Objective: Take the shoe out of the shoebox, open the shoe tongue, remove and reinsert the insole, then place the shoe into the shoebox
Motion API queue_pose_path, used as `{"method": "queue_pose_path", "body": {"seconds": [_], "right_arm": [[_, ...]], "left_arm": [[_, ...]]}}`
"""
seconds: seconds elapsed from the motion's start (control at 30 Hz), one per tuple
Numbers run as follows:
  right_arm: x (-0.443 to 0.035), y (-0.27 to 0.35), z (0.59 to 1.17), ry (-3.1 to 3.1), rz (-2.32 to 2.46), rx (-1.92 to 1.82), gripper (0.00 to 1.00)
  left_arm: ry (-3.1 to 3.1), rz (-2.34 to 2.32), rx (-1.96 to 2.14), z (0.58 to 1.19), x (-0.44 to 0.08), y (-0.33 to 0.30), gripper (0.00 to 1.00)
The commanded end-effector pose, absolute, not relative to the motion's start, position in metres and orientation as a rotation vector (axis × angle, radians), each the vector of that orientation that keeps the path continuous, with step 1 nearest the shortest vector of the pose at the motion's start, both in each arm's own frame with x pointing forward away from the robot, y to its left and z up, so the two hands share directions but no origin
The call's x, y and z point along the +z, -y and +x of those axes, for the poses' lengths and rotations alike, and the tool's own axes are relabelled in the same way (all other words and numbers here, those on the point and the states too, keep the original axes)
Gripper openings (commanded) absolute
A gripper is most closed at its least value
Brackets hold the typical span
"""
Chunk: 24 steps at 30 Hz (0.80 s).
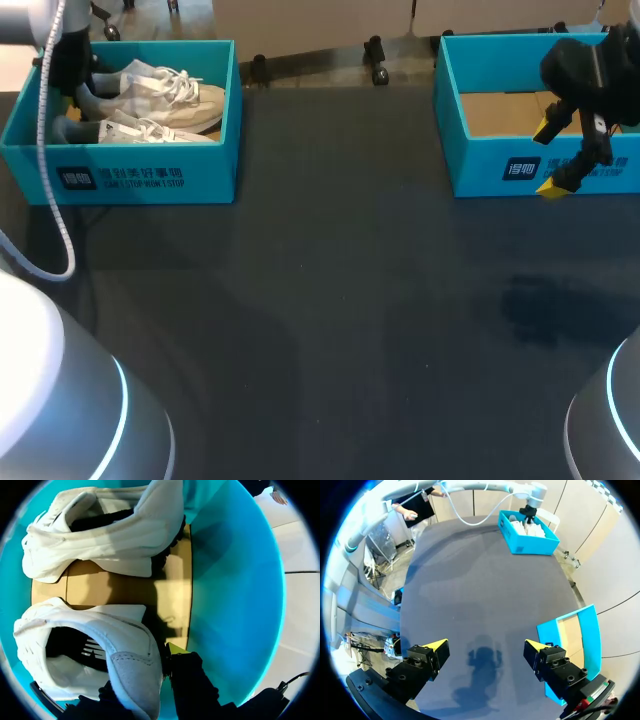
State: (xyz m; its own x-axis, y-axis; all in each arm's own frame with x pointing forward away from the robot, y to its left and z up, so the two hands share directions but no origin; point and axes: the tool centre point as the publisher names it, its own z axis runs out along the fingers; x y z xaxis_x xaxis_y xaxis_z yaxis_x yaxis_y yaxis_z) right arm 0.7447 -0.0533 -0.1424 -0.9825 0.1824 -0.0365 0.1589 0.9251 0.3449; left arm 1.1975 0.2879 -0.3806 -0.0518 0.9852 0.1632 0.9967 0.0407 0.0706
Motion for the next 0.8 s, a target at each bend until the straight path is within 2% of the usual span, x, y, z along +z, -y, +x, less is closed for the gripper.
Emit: {"method": "queue_pose_path", "body": {"seconds": [0.03, 0.13, 0.17, 0.2, 0.23, 0.27, 0.3, 0.37, 0.8], "right_arm": [[-0.143, 0.052, 0.746, -3.018, 0.268, 0.528, 1.00], [-0.143, 0.052, 0.746, -3.018, 0.268, 0.528, 1.00], [-0.143, 0.052, 0.746, -3.018, 0.268, 0.528, 1.00], [-0.143, 0.052, 0.746, -3.018, 0.268, 0.528, 1.00], [-0.143, 0.052, 0.746, -3.018, 0.268, 0.528, 1.00], [-0.143, 0.052, 0.746, -3.018, 0.268, 0.528, 1.00], [-0.143, 0.052, 0.746, -3.018, 0.268, 0.528, 1.00], [-0.143, 0.052, 0.746, -3.018, 0.268, 0.528, 1.00], [-0.143, 0.052, 0.746, -3.018, 0.268, 0.528, 1.00]], "left_arm": [[2.197, -2.104, -0.223, 1.206, -0.387, -0.288, 0.00], [2.186, -2.106, -0.216, 1.206, -0.390, -0.288, 0.05], [2.181, -2.106, -0.210, 1.205, -0.391, -0.288, 0.13], [2.177, -2.108, -0.208, 1.205, -0.391, -0.288, 0.31], [2.168, -2.116, -0.191, 1.204, -0.391, -0.288, 0.44], [2.167, -2.115, -0.190, 1.204, -0.390, -0.288, 0.52], [2.164, -2.114, -0.183, 1.204, -0.389, -0.288, 0.72], [2.161, -2.121, -0.169, 1.203, -0.384, -0.290, 1.00], [2.132, -2.201, -0.075, 1.187, -0.334, -0.283, 1.00]]}}
